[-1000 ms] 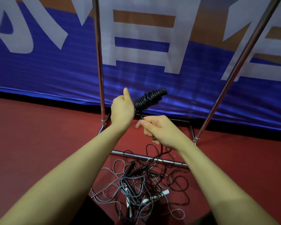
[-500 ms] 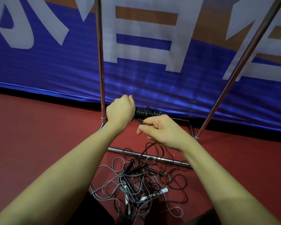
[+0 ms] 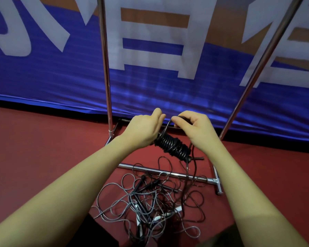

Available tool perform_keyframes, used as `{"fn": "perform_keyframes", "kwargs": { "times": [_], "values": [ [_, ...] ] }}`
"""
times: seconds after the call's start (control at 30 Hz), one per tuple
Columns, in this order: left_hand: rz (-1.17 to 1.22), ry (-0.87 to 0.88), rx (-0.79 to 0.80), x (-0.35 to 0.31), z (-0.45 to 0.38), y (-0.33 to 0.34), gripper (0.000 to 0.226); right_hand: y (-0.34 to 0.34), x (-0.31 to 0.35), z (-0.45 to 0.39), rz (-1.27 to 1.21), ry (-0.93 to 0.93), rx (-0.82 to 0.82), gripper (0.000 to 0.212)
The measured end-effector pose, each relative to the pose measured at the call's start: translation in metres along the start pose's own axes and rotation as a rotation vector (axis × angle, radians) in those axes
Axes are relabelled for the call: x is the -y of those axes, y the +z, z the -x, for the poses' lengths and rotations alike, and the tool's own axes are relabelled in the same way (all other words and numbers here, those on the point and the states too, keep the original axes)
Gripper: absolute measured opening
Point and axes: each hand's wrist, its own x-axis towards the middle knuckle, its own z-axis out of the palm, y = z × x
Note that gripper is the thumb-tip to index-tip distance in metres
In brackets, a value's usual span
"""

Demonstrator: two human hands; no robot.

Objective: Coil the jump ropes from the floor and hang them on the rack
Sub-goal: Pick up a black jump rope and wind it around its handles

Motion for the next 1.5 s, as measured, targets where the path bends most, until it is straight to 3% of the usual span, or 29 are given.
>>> {"fn": "perform_keyframes", "kwargs": {
  "times": [0.1, 0.2, 0.4, 0.57, 0.67, 0.77, 0.9, 1.03, 1.2, 1.37, 1.5],
  "values": [
    [0.009, 0.111, -0.047, -0.007, 0.003, -0.005, 0.056, -0.003, -0.004, -0.002, -0.059, 0.031, -0.007, 0.023],
    [0.024, 0.217, -0.109, -0.011, 0.006, -0.011, 0.032, -0.010, -0.007, -0.002, -0.103, 0.050, -0.023, 0.021],
    [0.179, 0.148, -0.171, -0.021, 0.007, -0.012, 0.030, -0.011, -0.014, -0.001, -0.176, 0.081, 0.054, 0.016],
    [0.554, -0.071, -0.206, -0.034, 0.003, -0.020, 0.036, -0.005, -0.018, -0.002, -0.311, 0.159, 0.046, 0.017],
    [0.800, -0.268, -0.280, -0.036, -0.003, -0.023, 0.043, 0.000, -0.017, 0.000, -0.263, 0.091, 0.072, 0.006],
    [0.908, -0.531, -0.357, -0.030, -0.014, -0.025, 0.047, 0.009, -0.018, 0.001, -0.336, 0.194, 0.097, 0.025],
    [0.835, -0.772, -0.386, -0.011, -0.019, -0.015, 0.052, 0.020, -0.016, 0.004, -0.377, 0.221, 0.318, 0.026],
    [0.800, -0.884, -0.409, 0.000, -0.020, -0.009, 0.056, 0.029, -0.006, 0.006, -0.311, 0.199, 0.407, 0.026],
    [0.669, -0.924, -0.366, 0.007, -0.018, -0.005, 0.052, 0.039, 0.007, 0.009, -0.134, 0.070, 0.418, 0.029],
    [0.442, -0.970, -0.266, 0.018, -0.015, -0.004, 0.048, 0.039, 0.012, 0.013, -0.026, 0.011, 0.475, 0.018],
    [0.191, -0.841, -0.198, 0.020, -0.010, -0.001, 0.048, 0.034, 0.010, 0.012, -0.049, -0.009, 0.450, 0.011]
  ]
}}
